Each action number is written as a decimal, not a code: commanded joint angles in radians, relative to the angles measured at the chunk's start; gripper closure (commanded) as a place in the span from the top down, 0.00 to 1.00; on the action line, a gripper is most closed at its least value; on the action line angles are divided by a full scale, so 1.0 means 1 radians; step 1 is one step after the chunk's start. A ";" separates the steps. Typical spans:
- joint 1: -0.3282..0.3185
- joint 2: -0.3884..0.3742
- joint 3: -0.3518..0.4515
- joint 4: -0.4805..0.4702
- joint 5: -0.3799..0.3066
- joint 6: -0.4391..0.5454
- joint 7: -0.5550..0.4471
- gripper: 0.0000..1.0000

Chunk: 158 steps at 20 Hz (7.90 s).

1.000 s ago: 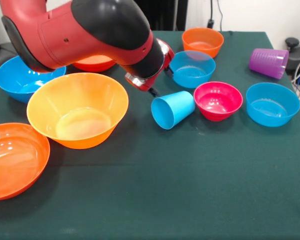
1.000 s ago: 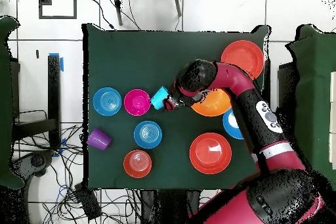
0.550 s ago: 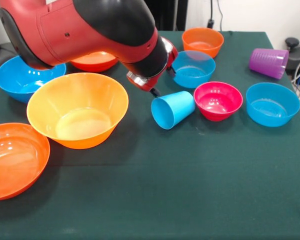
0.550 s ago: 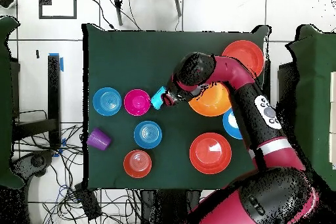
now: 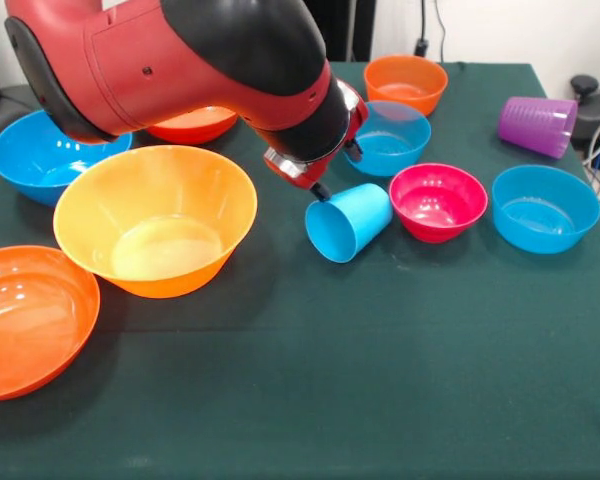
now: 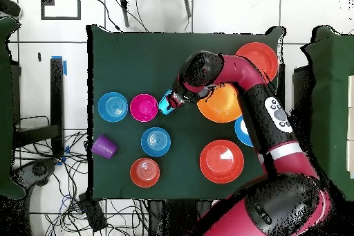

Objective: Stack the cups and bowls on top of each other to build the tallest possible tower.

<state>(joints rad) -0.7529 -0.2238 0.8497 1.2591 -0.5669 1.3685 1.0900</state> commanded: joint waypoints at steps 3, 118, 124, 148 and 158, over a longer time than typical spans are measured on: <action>-0.033 -0.028 -0.051 0.029 -0.021 0.005 -0.164 1.00; 0.074 0.096 -0.072 -0.204 -0.063 0.104 -0.239 1.00; 0.059 0.093 -0.074 -0.196 -0.063 0.108 -0.245 1.00; -0.017 0.086 -0.057 0.015 -0.053 -0.045 -0.128 1.00; -0.055 0.065 -0.052 0.099 -0.041 -0.102 -0.079 1.00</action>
<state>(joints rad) -0.7949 -0.1683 0.8456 1.2551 -0.5941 1.3852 1.0900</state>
